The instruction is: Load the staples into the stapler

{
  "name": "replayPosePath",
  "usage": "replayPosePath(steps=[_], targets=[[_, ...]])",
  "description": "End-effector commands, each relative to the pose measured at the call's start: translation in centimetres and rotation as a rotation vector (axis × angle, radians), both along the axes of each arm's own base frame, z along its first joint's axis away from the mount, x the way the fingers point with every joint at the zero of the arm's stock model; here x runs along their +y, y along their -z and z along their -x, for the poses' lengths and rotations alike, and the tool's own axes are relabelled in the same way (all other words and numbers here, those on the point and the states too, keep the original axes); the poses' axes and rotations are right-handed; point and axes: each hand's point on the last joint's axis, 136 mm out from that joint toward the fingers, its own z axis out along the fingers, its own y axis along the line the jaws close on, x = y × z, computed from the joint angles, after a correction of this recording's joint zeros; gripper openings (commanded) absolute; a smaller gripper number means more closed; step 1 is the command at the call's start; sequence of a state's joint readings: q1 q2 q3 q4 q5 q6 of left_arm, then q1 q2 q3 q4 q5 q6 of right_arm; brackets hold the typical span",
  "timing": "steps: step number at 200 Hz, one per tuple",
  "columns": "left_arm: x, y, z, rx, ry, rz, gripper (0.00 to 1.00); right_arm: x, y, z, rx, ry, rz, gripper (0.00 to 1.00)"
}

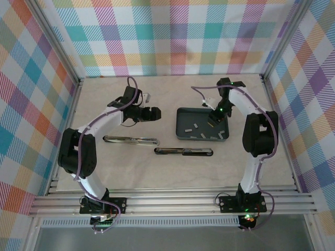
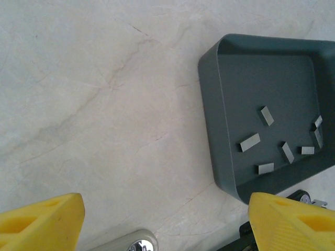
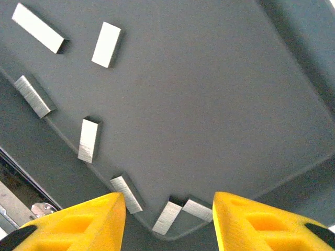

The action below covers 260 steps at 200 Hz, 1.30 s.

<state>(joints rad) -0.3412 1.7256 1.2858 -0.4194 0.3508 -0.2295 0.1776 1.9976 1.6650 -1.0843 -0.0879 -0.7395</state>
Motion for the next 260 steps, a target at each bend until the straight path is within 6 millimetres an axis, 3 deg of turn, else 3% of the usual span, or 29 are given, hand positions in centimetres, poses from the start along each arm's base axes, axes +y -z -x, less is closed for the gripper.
replayPosePath(steps=[1,51,97,176,260], targets=[[0.5,1.2,-0.3,0.061,0.0,0.011,0.82,3.7,-2.0,0.0,-0.074,-0.194,-0.111,0.47],[1.2,1.7,-1.1,0.085,-0.028,0.039,0.82,9.1,-0.7,0.8,-0.132,-0.471,-0.137,0.44],[3.2,1.6,-1.0,0.087,-0.082,0.056,0.82,12.1,0.8,0.6,-0.196,-0.67,-0.098,0.43],[6.8,1.5,0.4,0.09,-0.192,0.082,0.82,13.3,3.1,-0.2,-0.204,-0.815,-0.069,0.43],[8.3,2.0,1.5,0.106,-0.228,0.084,0.82,14.0,4.5,0.2,-0.194,-0.886,-0.038,0.41]])
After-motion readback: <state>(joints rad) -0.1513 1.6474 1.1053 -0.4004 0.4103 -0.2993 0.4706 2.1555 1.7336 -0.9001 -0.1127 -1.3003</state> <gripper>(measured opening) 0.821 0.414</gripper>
